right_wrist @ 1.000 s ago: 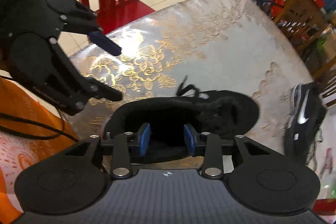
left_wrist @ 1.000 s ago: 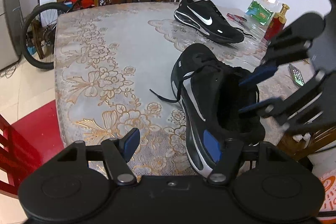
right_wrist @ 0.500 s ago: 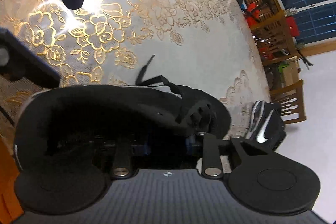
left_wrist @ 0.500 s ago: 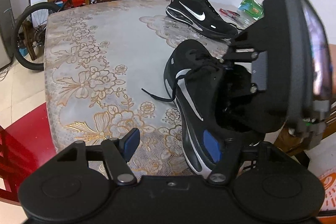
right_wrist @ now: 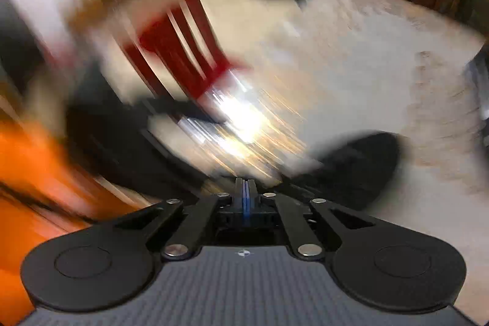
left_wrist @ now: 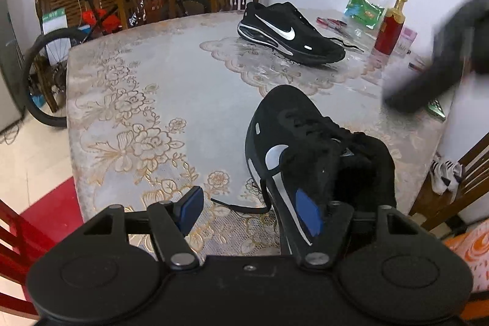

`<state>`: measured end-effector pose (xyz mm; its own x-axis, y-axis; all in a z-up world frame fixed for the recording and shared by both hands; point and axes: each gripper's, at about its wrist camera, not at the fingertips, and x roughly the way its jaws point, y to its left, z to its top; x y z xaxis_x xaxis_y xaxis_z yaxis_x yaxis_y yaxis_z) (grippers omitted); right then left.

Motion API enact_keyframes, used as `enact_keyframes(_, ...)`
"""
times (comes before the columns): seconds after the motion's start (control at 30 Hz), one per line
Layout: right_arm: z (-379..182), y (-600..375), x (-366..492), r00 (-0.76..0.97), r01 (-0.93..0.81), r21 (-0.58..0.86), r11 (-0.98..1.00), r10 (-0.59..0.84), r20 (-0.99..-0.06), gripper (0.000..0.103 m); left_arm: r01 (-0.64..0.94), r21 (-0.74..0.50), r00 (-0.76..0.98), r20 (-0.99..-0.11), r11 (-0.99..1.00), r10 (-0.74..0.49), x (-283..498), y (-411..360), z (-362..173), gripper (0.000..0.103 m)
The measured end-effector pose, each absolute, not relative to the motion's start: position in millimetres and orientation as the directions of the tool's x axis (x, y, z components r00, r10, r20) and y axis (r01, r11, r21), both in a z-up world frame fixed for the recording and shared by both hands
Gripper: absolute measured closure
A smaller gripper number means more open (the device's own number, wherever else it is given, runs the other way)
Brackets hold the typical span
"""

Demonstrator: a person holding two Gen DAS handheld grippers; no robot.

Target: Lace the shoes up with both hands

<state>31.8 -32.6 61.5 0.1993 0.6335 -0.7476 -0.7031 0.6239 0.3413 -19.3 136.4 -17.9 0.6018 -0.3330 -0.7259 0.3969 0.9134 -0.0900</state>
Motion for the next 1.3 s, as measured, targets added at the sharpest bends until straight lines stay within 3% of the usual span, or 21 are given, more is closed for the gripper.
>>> enact_keyframes(0.1,81.4,-39.7,22.7,0.325,-0.717,0.245,0.653,0.624,-0.711,0.103,0.395,-0.083,0.605,-0.726,0.915,-0.328,-19.4,135.2,-15.8,0.039)
enact_keyframes(0.13,77.4,-44.0,22.6,0.349,-0.703,0.208,0.680,0.585,-0.732,0.094,0.399,-0.080,0.606,-0.725,0.914,-0.328,-21.4,134.9,-14.2,0.039)
enact_keyframes(0.17,70.0,-49.1,23.8,0.358,-0.686,0.178,0.706,0.539,-0.762,0.078,0.404,-0.074,0.605,-0.726,0.912,-0.327,-23.2,134.6,-12.8,0.039)
enact_keyframes(0.23,48.3,-59.9,23.7,0.362,-0.637,0.119,0.762,0.432,-0.826,0.065,0.411,-0.061,0.602,-0.731,0.909,-0.322,-27.1,133.8,-9.7,0.039)
enact_keyframes(0.33,22.9,-73.5,13.7,0.366,-0.576,0.115,0.809,0.382,-0.849,0.062,0.412,-0.052,0.596,-0.740,0.910,-0.312,-29.8,129.9,-7.3,0.039)
enact_keyframes(0.4,11.0,-73.0,4.8,0.376,-0.574,0.110,0.811,0.380,-0.845,0.056,0.406,-0.049,0.589,-0.750,0.913,-0.302,-28.6,126.7,-7.0,0.039)
enact_keyframes(0.47,1.9,-64.3,0.3,0.391,-0.604,0.046,0.796,0.346,-0.853,0.042,0.398,-0.051,0.578,-0.761,0.916,-0.294,-26.1,123.9,-6.7,0.039)
enact_keyframes(0.53,-6.1,-62.7,0.4,0.376,-0.611,0.035,0.791,0.329,-0.866,0.037,0.396,-0.054,0.570,-0.768,0.917,-0.292,-25.4,122.7,-3.5,0.039)
enact_keyframes(0.63,-14.0,-71.9,11.1,0.283,-0.563,0.176,0.808,0.387,-0.877,0.039,0.402,-0.078,0.549,-0.777,0.912,-0.308,-25.5,120.4,0.9,0.039)
enact_keyframes(0.73,-19.4,-80.9,22.2,0.243,-0.500,0.301,0.812,0.465,-0.851,0.068,0.401,-0.049,0.549,-0.786,0.915,-0.283,-21.6,105.5,-0.9,0.038)
enact_keyframes(1.07,-37.0,-84.1,91.1,0.395,-0.325,0.344,0.881,0.458,-0.797,0.071,0.228,-0.070,0.571,-0.798,0.971,-0.192,46.0,60.2,-11.9,0.035)
enact_keyframes(1.2,-45.5,-83.3,120.5,0.430,-0.212,0.391,0.895,0.445,-0.786,0.075,0.173,0.013,0.612,-0.785,0.985,-0.097,56.2,42.7,-5.4,0.034)
enact_keyframes(1.3,-41.1,-78.0,131.6,0.409,-0.229,0.403,0.886,0.464,-0.786,0.074,0.129,0.056,0.624,-0.781,0.990,-0.037,57.0,34.9,-2.6,0.032)
